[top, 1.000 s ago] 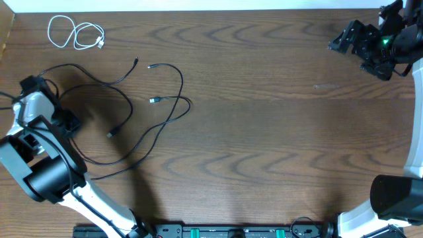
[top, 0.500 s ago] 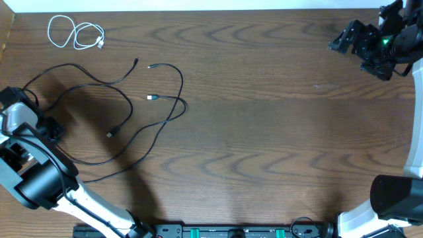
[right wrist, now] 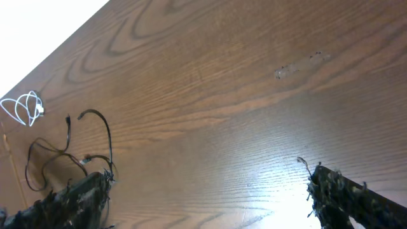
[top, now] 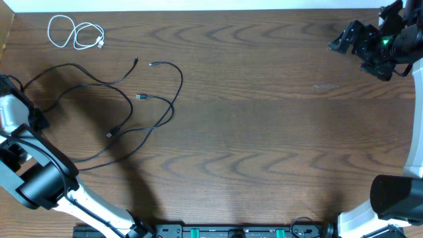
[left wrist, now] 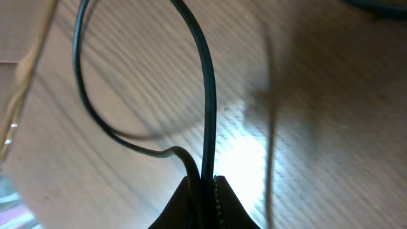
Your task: Untangle cables
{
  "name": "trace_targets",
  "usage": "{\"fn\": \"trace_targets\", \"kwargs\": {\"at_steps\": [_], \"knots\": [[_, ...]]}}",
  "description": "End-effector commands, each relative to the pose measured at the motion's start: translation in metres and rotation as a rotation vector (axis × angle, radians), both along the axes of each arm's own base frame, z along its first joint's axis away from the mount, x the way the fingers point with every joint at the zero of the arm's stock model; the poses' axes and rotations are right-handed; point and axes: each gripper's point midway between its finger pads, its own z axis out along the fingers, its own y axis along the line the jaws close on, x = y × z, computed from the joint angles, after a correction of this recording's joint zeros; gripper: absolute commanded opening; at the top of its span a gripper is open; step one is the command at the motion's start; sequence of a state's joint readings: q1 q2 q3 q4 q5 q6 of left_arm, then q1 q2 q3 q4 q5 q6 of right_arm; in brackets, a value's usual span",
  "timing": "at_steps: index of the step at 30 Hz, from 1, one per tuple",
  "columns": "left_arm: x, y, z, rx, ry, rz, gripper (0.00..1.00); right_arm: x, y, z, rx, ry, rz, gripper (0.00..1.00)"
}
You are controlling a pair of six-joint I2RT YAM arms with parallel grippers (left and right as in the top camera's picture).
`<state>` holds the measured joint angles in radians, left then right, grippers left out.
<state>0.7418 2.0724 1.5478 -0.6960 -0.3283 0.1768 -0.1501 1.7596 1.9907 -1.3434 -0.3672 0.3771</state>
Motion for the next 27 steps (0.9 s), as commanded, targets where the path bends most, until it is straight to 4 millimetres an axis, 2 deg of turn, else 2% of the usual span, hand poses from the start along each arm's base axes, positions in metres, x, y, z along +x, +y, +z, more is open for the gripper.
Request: {"fn": "trace_targets", "kwargs": {"at_steps": [1,8,12,17,24,25,27], "knots": [[-0.019,0.020,0.016,0.086,0.066,0.027,0.07,-0.003,0.004,0.008,-0.007,-0.021,0.026,0.99],[-0.042,0.038,0.016,0.089,0.062,0.090,0.07,-0.004,0.005,0.008,-0.006,-0.016,0.026,0.99],[-0.047,0.050,0.019,0.114,0.037,0.116,0.08,-0.005,0.005,0.007,-0.006,-0.014,0.026,0.99],[-0.035,0.055,0.021,0.131,0.032,0.036,0.07,-0.005,0.005,0.008,-0.005,-0.014,0.026,0.99],[-0.004,0.038,0.013,0.044,-0.053,-0.100,0.08,-0.005,0.005,0.008,-0.001,-0.012,0.019,0.99],[-0.003,0.036,0.012,0.037,-0.058,-0.102,0.16,-0.005,0.005,0.008,-0.001,-0.012,0.019,0.99],[-0.004,0.036,0.012,0.035,-0.065,-0.082,0.61,-0.005,0.005,0.008,-0.002,-0.012,0.020,0.99]]}}
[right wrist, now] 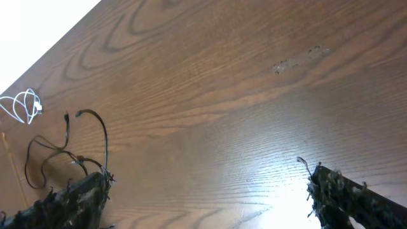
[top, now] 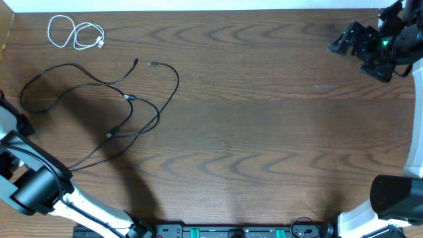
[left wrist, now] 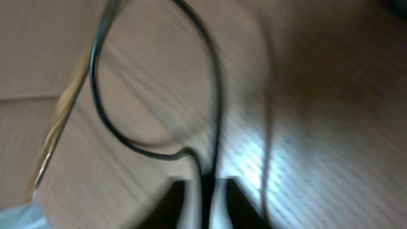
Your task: Untangle cables
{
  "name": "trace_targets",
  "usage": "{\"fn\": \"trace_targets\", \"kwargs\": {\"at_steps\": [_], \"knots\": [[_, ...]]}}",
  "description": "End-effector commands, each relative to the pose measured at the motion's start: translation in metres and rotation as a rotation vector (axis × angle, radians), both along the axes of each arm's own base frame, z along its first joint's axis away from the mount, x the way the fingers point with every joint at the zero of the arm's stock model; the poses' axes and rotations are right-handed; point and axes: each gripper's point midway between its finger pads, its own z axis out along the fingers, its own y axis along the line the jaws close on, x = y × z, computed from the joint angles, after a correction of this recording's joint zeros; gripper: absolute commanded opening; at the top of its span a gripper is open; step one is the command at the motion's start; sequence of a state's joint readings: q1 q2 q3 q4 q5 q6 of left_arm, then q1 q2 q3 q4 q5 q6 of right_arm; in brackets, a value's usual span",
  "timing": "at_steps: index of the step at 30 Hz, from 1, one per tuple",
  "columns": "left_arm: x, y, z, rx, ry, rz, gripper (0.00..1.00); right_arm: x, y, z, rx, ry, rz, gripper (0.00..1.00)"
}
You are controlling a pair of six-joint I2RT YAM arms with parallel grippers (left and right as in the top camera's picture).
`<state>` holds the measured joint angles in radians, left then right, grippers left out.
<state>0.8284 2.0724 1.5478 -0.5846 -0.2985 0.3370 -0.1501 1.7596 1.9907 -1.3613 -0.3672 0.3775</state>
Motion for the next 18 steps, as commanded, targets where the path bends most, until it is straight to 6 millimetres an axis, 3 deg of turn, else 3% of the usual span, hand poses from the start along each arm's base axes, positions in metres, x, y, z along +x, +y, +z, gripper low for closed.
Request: {"fn": "trace_targets", "kwargs": {"at_steps": [1,3,6,10,14,16,18], "knots": [[0.006,-0.004,0.005,-0.020,-0.035,-0.018,0.73,-0.001,0.004,0.009,-0.004,-0.029,0.020,0.99],[0.002,-0.005,0.005,-0.019,-0.016,-0.008,0.84,-0.001,0.004,0.009,-0.004,-0.029,0.020,0.99],[-0.008,0.000,0.015,0.028,0.000,0.060,0.86,-0.001,0.004,0.009,-0.004,-0.030,0.020,0.99],[-0.009,0.003,0.047,0.092,-0.054,0.099,0.86,-0.001,0.004,0.009,-0.004,-0.029,0.021,0.99],[0.004,0.004,0.109,0.177,-0.282,0.174,0.86,-0.001,0.004,0.009,-0.005,-0.030,0.021,0.99],[0.027,-0.010,0.146,0.131,-0.520,0.177,0.86,-0.001,0.004,0.009,-0.005,-0.030,0.021,0.99],[0.058,-0.036,0.186,0.019,-0.769,0.105,0.86,-0.001,0.004,0.009,-0.005,-0.029,0.021,0.99]]}}
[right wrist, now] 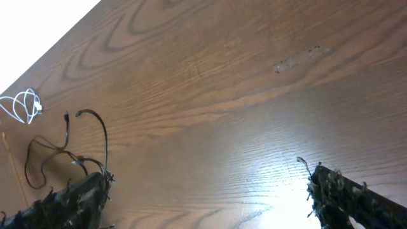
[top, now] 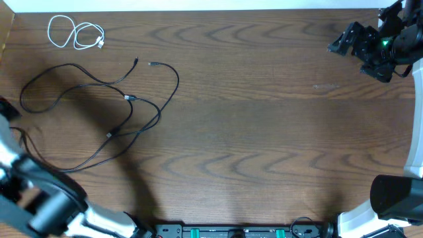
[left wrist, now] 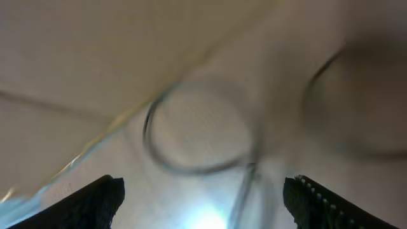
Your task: Untangle cables
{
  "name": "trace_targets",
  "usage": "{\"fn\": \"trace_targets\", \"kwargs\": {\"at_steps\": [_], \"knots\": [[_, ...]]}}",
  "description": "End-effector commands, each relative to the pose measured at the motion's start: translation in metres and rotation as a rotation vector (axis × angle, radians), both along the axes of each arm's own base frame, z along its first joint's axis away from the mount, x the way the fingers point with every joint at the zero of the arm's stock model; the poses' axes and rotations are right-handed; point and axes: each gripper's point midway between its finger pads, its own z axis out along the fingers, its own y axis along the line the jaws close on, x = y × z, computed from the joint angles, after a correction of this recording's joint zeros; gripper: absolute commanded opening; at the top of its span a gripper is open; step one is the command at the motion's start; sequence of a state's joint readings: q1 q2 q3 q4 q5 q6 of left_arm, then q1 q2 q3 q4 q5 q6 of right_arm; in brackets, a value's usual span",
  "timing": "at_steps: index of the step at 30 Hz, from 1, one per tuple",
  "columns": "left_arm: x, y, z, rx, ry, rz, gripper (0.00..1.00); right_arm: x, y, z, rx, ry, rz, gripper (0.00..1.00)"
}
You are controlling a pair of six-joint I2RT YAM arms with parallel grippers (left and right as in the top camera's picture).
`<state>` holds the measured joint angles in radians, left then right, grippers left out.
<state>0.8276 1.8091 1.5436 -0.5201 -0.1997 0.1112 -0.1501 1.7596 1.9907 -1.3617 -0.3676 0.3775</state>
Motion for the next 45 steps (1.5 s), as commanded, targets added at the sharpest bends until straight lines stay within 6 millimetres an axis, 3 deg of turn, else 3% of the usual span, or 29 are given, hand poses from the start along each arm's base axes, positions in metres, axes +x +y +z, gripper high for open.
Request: {"fn": "trace_targets", "kwargs": {"at_steps": [1,4,7,11,14,17,20,23,26,32,36,45], "knots": [[0.052,-0.051,0.081,-0.143,-0.477,-0.150,0.86,-0.001,0.004,0.009,-0.005,-0.029,0.021,0.99],[0.085,-0.103,0.124,-0.274,-0.690,-0.377,0.84,-0.001,0.004,0.009,-0.005,-0.030,0.021,0.99],[0.098,-0.138,0.124,-0.358,-0.693,-0.470,0.82,-0.001,0.004,0.009,-0.005,-0.031,0.020,0.99],[0.093,-0.191,0.080,-0.498,-0.496,-0.554,0.78,-0.001,0.004,0.009,-0.006,-0.030,0.021,0.99],[0.083,-0.244,0.042,-0.628,-0.304,-0.664,0.72,0.000,0.004,0.010,-0.005,-0.032,0.021,0.99],[0.084,-0.289,0.012,-0.687,-0.166,-0.812,0.72,0.002,0.004,0.011,-0.007,-0.042,0.020,0.99],[0.089,-0.317,-0.021,-0.694,-0.032,-0.853,0.71,0.004,0.004,0.012,-0.007,-0.051,0.020,0.99],[0.090,-0.340,-0.053,-0.689,0.113,-0.880,0.64,0.003,0.004,0.012,-0.008,-0.051,0.020,0.99],[0.086,-0.354,-0.082,-0.648,0.271,-0.888,0.58,0.003,0.004,0.011,-0.008,-0.050,0.020,0.99],[0.071,-0.361,-0.128,-0.499,0.569,-0.886,0.58,0.003,0.004,0.011,-0.008,-0.050,0.020,0.99],[0.064,-0.374,-0.141,-0.513,0.637,-0.913,0.58,0.003,0.004,0.011,-0.008,-0.049,0.020,0.99],[0.049,-0.394,-0.143,-0.551,0.701,-0.986,0.58,0.004,0.004,0.012,-0.008,-0.052,0.020,0.99]]}}
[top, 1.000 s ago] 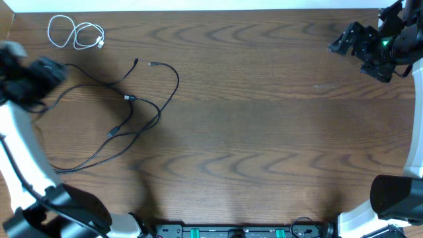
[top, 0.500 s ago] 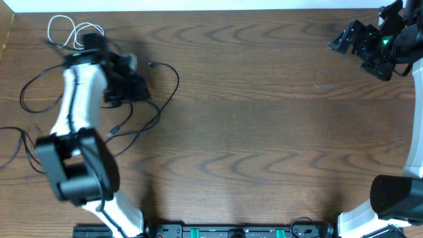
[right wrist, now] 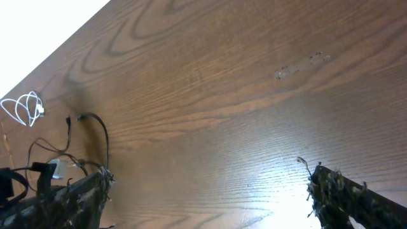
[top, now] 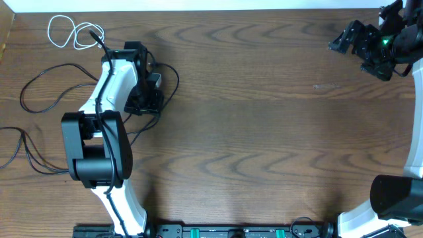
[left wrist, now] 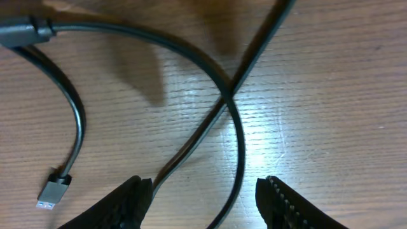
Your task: Untangle cables
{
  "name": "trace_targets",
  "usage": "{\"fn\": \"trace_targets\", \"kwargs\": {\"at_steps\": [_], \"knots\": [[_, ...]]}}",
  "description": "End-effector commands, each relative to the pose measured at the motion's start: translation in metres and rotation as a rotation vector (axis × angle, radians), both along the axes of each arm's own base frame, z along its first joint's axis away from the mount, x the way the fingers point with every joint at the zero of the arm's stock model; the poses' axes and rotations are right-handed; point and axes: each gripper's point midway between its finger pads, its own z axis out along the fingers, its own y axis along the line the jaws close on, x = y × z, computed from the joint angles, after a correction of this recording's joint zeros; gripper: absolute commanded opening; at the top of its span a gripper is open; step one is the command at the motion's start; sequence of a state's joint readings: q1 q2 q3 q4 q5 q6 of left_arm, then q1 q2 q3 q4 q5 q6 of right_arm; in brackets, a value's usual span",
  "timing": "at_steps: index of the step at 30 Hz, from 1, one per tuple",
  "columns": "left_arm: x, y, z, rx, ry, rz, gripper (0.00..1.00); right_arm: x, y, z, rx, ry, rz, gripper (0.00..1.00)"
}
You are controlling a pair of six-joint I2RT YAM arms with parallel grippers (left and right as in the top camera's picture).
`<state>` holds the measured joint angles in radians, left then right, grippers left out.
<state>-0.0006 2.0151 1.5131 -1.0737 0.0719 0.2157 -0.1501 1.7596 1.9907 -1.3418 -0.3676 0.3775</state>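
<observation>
Two thin black cables [top: 39, 71] lie looped and crossed on the left part of the wooden table [top: 264, 132]. My left gripper [top: 147, 99] hovers open low over them. In the left wrist view the two cables cross [left wrist: 226, 98] just ahead of the left gripper [left wrist: 206, 186], and both strands run on between its spread fingers [left wrist: 130, 198]. A USB plug [left wrist: 52, 191] lies to the left. Far off at the back right my right gripper [top: 357, 43] hangs open, holding nothing [right wrist: 210, 191].
A coiled white cable [top: 74, 33] lies at the back left corner. One black strand [top: 16, 142] trails to the table's left edge. My left arm [top: 99, 132] stretches over part of the tangle.
My left arm has moved from the far left edge of the table to above the crossed black cables, its gripper still open. The right arm has not moved.
My left gripper was shut on a black cable near the left edge. It then held it further left, with the loops drawn out. Then it stood open at the edge with the cable released, and now it is open over the crossing.
</observation>
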Motion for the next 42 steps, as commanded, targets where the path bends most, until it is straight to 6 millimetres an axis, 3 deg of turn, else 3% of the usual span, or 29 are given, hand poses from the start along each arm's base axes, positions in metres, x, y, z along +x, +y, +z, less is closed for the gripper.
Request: {"fn": "trace_targets", "kwargs": {"at_steps": [1,15,19,22,26,29,34,42], "knots": [[-0.008,-0.002,-0.006,0.010,0.029,-0.036,0.58,-0.001,0.004,0.010,-0.005,-0.032,0.020,0.99],[-0.022,-0.002,-0.025,0.010,0.060,-0.037,0.57,0.000,0.004,0.010,-0.005,-0.032,0.020,0.99],[-0.021,-0.002,-0.025,0.009,0.057,-0.037,0.38,0.000,0.004,0.010,-0.005,-0.032,0.020,0.99],[-0.020,-0.004,-0.025,-0.001,0.052,-0.036,0.30,0.000,0.004,0.010,-0.005,-0.032,0.020,0.99],[-0.016,-0.004,-0.025,-0.001,0.037,-0.036,0.08,0.000,0.004,0.010,-0.006,-0.032,0.020,0.99],[-0.016,-0.004,-0.025,-0.001,0.036,-0.036,0.08,-0.001,0.004,0.010,-0.005,-0.032,0.020,0.99],[-0.007,-0.012,-0.014,-0.048,-0.022,-0.033,0.07,-0.001,0.004,0.010,-0.005,-0.032,0.020,0.99],[0.041,-0.024,0.030,-0.112,-0.303,-0.046,0.07,-0.001,0.004,0.009,-0.005,-0.029,0.020,0.99]]}}
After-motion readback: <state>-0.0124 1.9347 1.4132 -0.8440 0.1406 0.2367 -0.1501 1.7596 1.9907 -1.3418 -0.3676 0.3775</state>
